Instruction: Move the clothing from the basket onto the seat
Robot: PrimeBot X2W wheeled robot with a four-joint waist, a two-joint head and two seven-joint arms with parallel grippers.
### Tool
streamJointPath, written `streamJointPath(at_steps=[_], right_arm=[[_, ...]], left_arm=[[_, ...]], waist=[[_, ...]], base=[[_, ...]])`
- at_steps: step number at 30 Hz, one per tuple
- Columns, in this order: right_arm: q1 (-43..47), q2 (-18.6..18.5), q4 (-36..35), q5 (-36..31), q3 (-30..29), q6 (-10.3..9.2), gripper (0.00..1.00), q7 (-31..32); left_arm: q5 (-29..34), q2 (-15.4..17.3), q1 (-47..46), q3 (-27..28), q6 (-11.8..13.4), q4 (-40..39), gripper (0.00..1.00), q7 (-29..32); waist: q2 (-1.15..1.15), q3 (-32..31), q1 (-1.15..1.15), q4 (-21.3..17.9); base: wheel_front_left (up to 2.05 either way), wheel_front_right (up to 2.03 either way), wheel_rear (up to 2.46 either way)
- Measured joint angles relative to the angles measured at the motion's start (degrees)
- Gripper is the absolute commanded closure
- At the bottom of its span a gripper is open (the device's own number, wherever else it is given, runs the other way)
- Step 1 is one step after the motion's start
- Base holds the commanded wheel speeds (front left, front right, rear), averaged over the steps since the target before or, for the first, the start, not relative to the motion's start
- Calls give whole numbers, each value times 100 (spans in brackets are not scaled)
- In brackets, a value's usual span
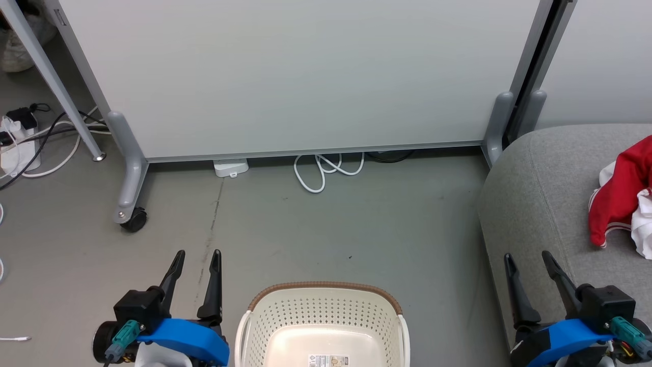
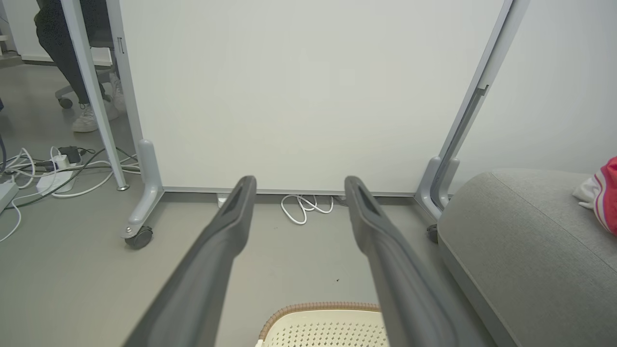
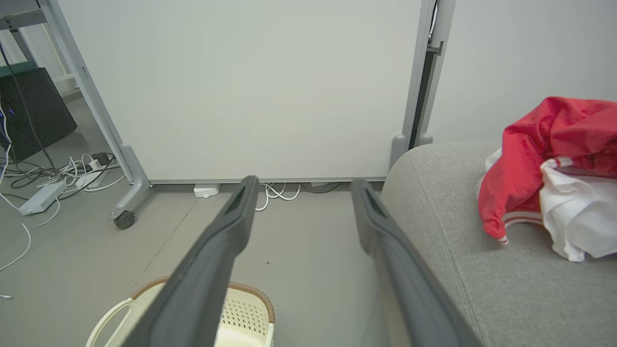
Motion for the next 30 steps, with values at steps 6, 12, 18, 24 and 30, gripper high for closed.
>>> streamJointPath(at_steps=[6,12,18,24,30], right_arm=[[-1,0,11,16,0,0,0,-7],[-3,0,12,55,14,0,0,-18],[-5,0,31,97,46,0,0,-49],[80,21,342,99,44,0,100,-42],[152,41,592,268,38,0,100,3]], left_arm=[[-16,-2,0,-29,0,-14,0,0],[-69,23,-2,-53,0,-19,0,0],[-146,44,-2,-86,0,-22,0,0],[-168,-48,295,-129,0,242,100,37],[-312,-111,557,-140,0,435,100,101]], waist=[[0,27,0,-2],[0,43,0,5],[0,49,0,0],[0,50,0,-1],[0,51,0,-13]], base=[[0,0,0],[0,0,0],[0,0,0],[0,0,0],[0,0,0]])
